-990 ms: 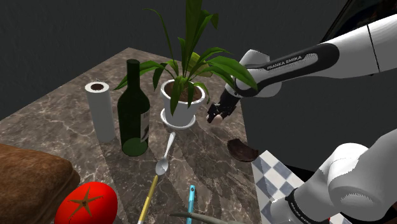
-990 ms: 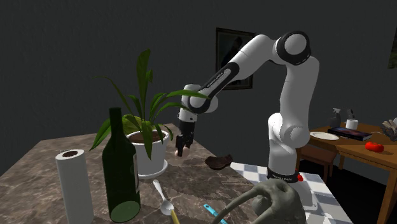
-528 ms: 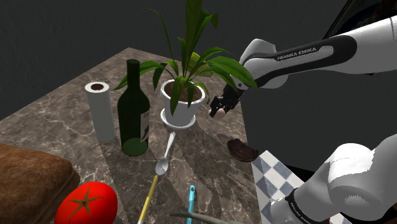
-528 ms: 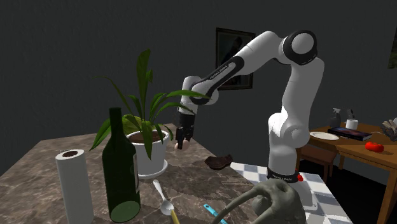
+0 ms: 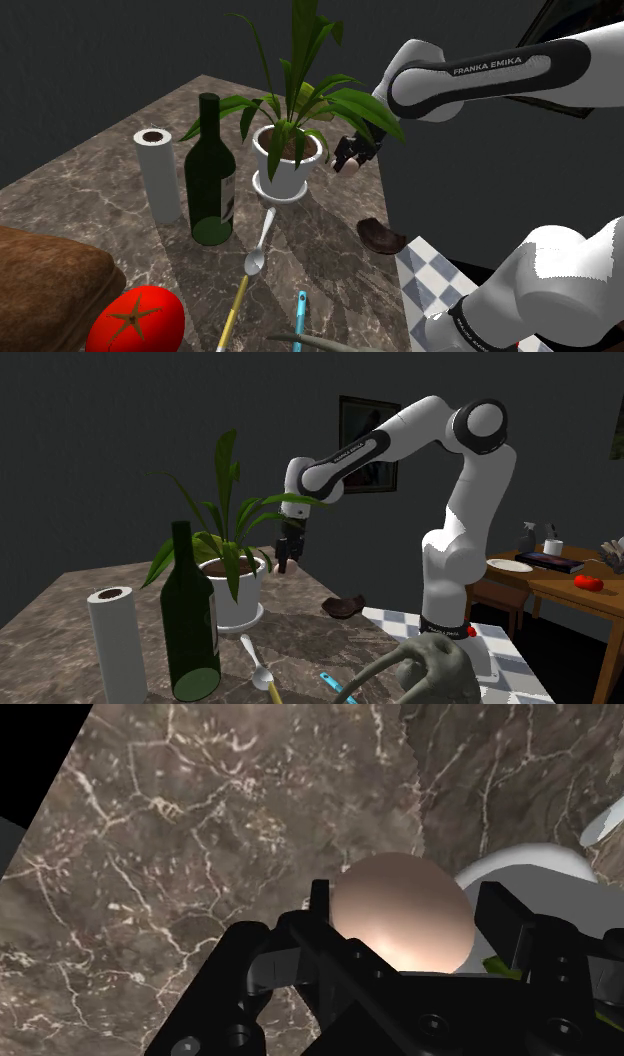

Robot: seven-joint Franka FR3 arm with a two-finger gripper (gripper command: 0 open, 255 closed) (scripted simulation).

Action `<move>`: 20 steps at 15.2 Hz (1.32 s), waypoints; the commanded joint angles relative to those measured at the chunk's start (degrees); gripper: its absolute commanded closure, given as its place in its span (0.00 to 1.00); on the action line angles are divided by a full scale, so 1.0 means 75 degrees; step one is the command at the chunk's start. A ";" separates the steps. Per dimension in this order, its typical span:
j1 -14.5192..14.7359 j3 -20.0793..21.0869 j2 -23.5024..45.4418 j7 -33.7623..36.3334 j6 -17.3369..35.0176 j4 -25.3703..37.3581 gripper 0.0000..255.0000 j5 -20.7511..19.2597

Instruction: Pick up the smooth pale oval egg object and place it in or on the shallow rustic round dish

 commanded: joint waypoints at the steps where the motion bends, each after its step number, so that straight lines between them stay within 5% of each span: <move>1: -0.0013 0.0009 -0.0110 0.0060 -0.0219 0.0112 1.00 -0.0043; 6: -0.0036 0.0020 -0.0285 0.0161 -0.0655 0.0381 1.00 -0.0115; 14: -0.0082 0.0300 -0.3031 0.0574 -0.1208 -0.1756 1.00 -0.0215; 20: -0.0073 0.0543 -0.5541 0.0970 -0.2358 -0.3072 1.00 -0.0182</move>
